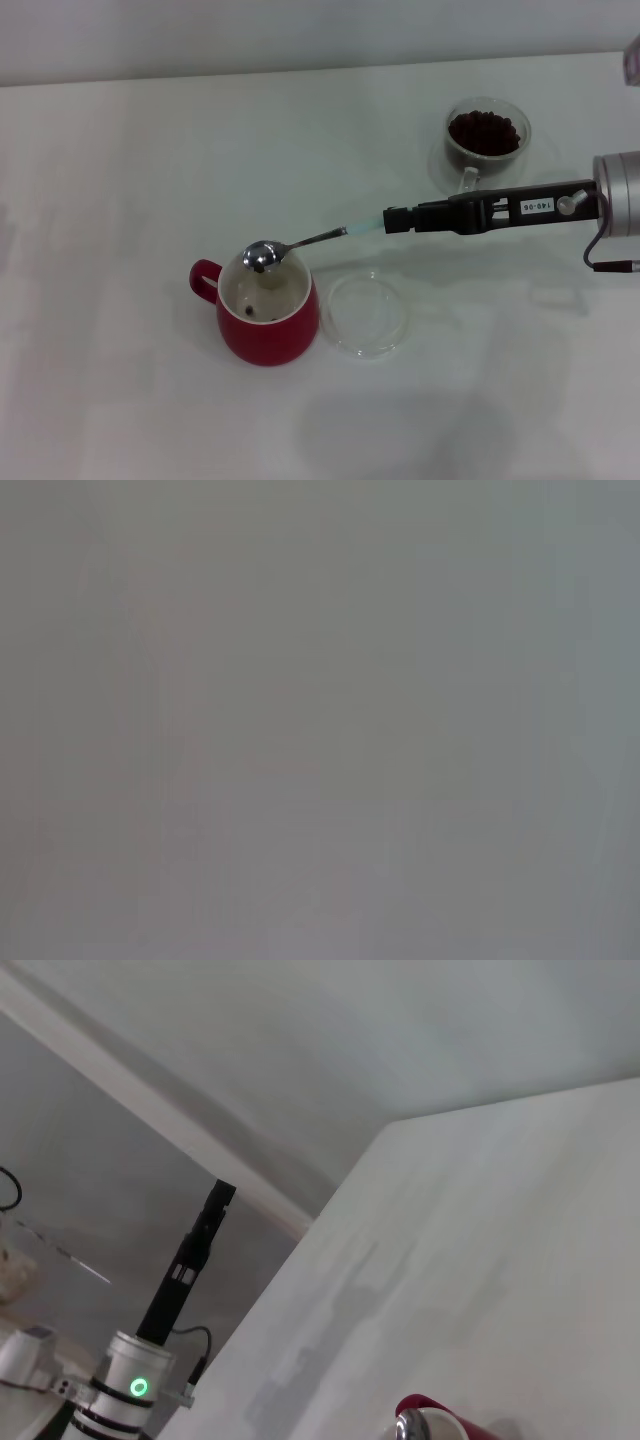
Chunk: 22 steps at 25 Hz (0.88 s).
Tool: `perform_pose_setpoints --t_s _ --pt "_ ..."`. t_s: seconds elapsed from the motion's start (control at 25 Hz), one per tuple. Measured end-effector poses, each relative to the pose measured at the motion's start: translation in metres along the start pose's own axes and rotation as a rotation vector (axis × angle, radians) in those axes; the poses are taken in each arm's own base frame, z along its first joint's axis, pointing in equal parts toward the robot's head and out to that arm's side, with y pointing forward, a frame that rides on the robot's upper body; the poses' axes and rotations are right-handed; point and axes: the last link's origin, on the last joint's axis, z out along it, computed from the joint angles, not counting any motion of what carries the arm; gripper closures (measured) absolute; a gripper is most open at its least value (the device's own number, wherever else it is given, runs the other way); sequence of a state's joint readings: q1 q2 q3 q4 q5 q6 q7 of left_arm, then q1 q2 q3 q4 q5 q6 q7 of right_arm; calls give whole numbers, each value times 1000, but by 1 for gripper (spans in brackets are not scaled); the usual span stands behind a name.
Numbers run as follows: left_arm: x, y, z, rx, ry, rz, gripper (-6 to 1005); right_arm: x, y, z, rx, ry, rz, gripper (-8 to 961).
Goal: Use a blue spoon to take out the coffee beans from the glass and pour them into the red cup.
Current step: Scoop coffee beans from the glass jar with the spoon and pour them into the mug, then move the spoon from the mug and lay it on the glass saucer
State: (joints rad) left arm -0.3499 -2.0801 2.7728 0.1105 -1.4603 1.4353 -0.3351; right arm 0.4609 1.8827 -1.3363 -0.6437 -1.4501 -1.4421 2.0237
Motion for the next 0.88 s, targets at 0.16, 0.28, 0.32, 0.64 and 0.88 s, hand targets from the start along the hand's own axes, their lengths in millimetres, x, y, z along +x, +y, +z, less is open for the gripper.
perform_pose_setpoints --t_s 0.16,0.28,0.32,0.64,0.88 --pt "0 0 0 -1 2 -1 107 0 0 -1 -3 2 -61 799" --pt "0 0 0 -1 3 0 107 1 1 -2 -9 4 -109 797" --pt "0 0 1 -1 3 -1 107 1 2 -1 -13 5 -130 797" --pt "1 0 1 0 6 -2 106 3 4 -4 -22 -1 -208 793" --pt "1 0 1 -1 7 -2 107 -6 4 -24 -21 -108 -169 790"
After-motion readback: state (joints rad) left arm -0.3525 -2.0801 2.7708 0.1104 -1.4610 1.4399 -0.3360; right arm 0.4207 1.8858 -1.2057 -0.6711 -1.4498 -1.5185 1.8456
